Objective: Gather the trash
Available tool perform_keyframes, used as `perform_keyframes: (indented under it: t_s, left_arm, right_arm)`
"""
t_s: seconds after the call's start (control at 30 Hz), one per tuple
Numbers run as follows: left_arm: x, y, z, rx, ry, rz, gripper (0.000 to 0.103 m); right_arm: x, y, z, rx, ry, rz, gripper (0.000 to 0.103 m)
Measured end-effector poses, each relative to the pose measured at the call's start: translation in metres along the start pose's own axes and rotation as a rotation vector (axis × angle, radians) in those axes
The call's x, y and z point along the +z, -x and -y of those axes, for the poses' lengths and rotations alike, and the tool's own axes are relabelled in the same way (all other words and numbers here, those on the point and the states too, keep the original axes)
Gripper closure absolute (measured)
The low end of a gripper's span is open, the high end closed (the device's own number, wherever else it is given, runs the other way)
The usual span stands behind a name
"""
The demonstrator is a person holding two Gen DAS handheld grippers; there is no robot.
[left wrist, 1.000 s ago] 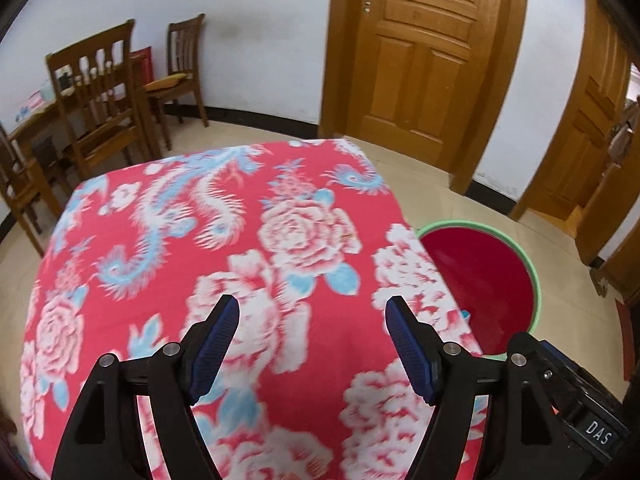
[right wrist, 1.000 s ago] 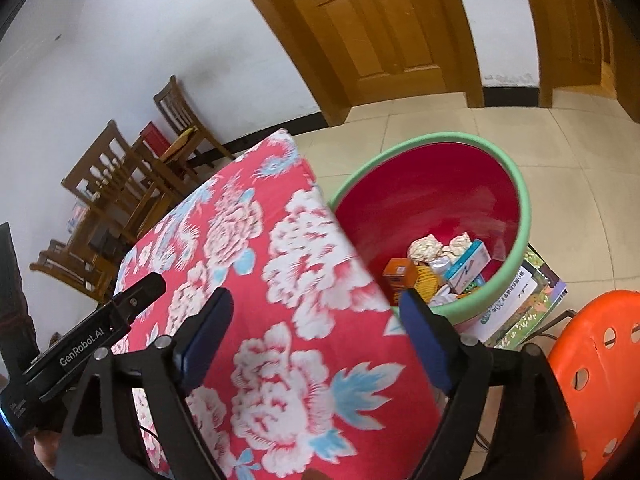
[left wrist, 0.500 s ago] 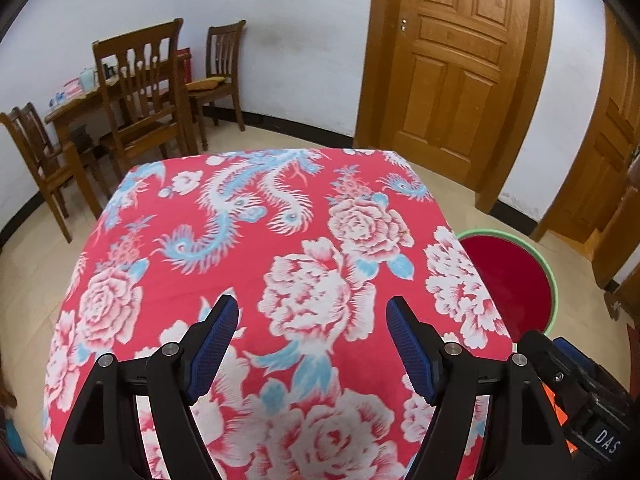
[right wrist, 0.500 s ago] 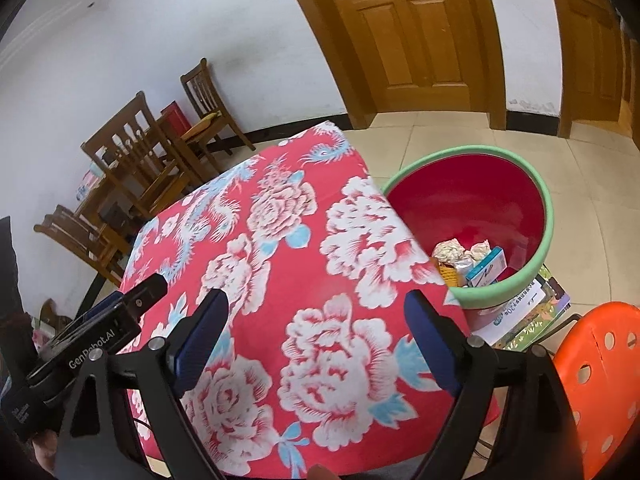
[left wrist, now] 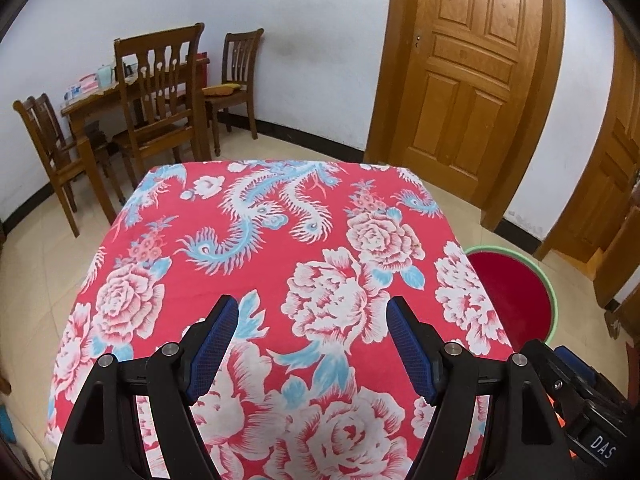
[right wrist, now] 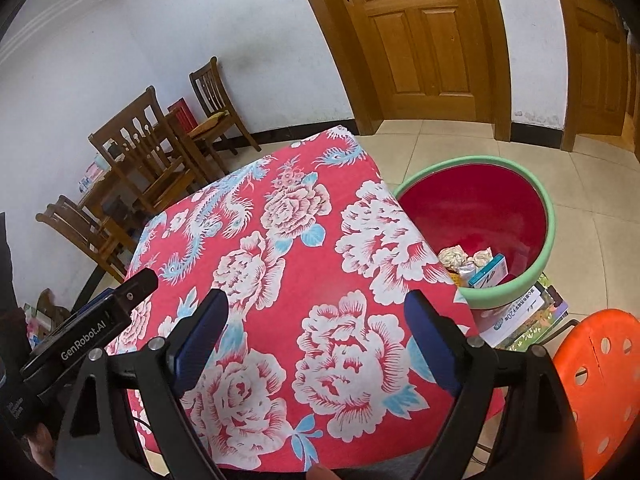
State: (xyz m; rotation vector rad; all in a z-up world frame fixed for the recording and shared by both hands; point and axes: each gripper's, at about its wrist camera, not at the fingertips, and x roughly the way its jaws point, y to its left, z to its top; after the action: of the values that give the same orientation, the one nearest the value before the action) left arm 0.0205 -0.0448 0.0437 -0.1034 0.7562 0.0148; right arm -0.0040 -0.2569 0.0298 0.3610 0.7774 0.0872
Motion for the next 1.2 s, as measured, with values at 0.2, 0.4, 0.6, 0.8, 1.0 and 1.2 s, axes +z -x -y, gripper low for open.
perform_keyframes:
  t_s: [0.2,0.4,0.6,0.8,1.0,1.2]
  left_arm:
    - [0.0004,0.0012,-0.0021,-0.005,0.005,0.003,0.026]
    - [0.0012,0.0027,-0.0039,-0.005,0.010,0.008,0.026]
    - [0.0012,0.0030,-0.0040,-0.005,0.009,0.008,0.026]
    - [0.0012,0.0028,-0.0040,-0.005,0.009,0.007,0.026]
    - [0.0012,0.0026,-0.0040,-0.005,0.010,0.008,0.026]
    - [0.0009,0.0040,-0.0039,-0.004,0.012,0.007,0.026]
  right_arm:
    - [0.0008,0.0006,-0.0005,0.000,0.000,0.000,0.014]
    - [0.0007,0.0007,-0.0009,0.001,0.001,0.001,0.014]
    - [0.0006,0.0005,-0.0008,0.000,0.001,0.001,0.014]
    - [0.0003,0.0005,-0.0008,0.000,0.000,0.000,0.014]
    - [-0.0001,0.0001,-0.0004,0.000,0.000,0.000,0.014]
    - [0.0008,0.0014,-0.0006,0.000,0.000,0.001,0.014]
